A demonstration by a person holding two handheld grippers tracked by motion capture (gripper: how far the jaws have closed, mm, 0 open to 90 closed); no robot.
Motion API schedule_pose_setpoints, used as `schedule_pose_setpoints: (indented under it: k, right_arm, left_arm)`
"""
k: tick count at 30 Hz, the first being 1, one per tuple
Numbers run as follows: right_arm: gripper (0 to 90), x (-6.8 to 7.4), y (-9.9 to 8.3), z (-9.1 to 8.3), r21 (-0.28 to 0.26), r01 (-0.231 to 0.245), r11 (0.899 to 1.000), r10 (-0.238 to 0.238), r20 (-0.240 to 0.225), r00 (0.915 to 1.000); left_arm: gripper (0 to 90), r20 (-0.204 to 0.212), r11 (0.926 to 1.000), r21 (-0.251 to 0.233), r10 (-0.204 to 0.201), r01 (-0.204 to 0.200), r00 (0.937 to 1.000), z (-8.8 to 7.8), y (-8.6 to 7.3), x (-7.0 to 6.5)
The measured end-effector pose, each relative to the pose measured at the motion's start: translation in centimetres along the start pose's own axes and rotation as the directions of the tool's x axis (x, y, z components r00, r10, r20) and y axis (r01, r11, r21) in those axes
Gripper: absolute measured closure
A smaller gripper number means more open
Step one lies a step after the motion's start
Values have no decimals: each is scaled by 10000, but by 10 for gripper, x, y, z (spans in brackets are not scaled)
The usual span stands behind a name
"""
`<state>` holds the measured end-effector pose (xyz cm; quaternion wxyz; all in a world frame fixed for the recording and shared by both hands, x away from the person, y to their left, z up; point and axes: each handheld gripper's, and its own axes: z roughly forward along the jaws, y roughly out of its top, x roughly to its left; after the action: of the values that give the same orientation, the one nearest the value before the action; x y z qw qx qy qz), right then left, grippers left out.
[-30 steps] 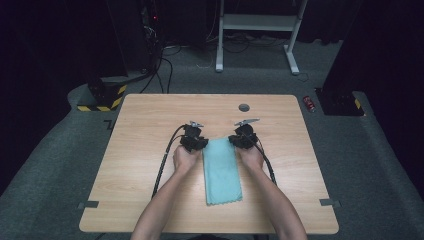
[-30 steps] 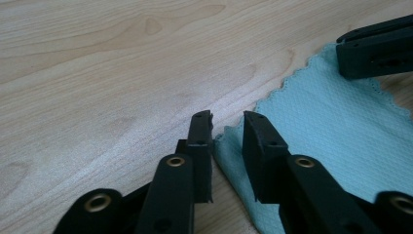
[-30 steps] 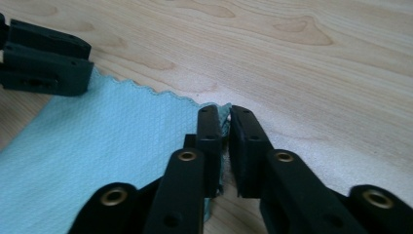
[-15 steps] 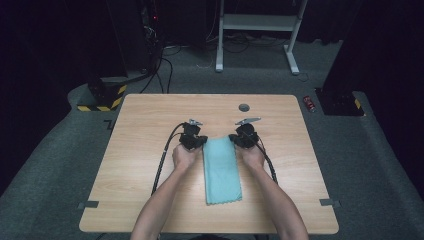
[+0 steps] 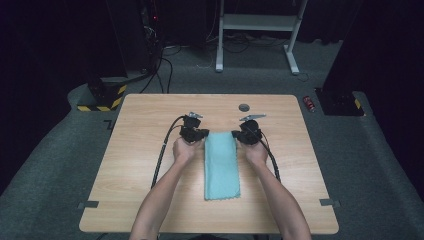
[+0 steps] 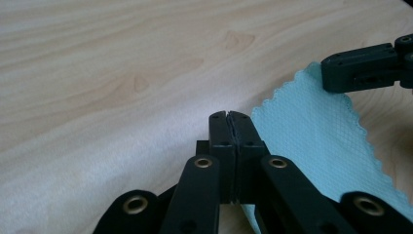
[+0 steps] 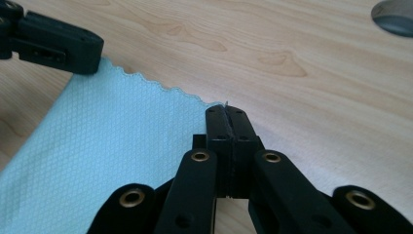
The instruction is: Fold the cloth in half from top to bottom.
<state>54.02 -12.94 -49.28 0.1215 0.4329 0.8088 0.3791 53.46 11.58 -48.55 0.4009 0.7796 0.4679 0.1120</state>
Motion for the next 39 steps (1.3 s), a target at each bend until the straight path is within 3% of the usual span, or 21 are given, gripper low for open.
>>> schedule_pose_setpoints:
  k: [1, 4, 11, 22, 27, 35, 39]
  right_arm:
    - [900, 0, 6, -4, -297, -10, 9996, 10, 5, 10000]
    - [900, 1, 11, -5, -205, 108, 9997, -107, 40, 9999]
    - [900, 3, 18, -19, -628, 160, 9979, -164, -61, 9998]
    - [900, 12, 4, -35, -859, 416, 9954, -470, -618, 9970]
    - [900, 18, -7, -46, -829, 745, 9938, -807, -737, 9940]
    - [900, 23, -14, -58, -942, 988, 9906, -1075, -931, 9898]
    - [900, 27, -21, -62, -869, 1065, 9905, -1156, -1080, 9874]
  left_arm:
    - [892, 23, 10000, 22, -74, 74, 10000, 0, 2, 2]
    - [892, 23, 9999, -145, -7, 7, 10000, -5, 8, 3]
    - [892, 199, 9977, -646, 210, -197, 9996, -17, 12, -1]
    - [891, 772, 9955, -746, 647, -589, 9949, -37, 2, -12]
    - [891, 896, 9932, -761, 948, -881, 9915, -44, -4, -20]
    - [891, 1140, 9916, -884, 1041, -943, 9880, -55, -14, -26]
    - [891, 1123, 9885, -744, 1394, -1315, 9839, -60, -21, -34]
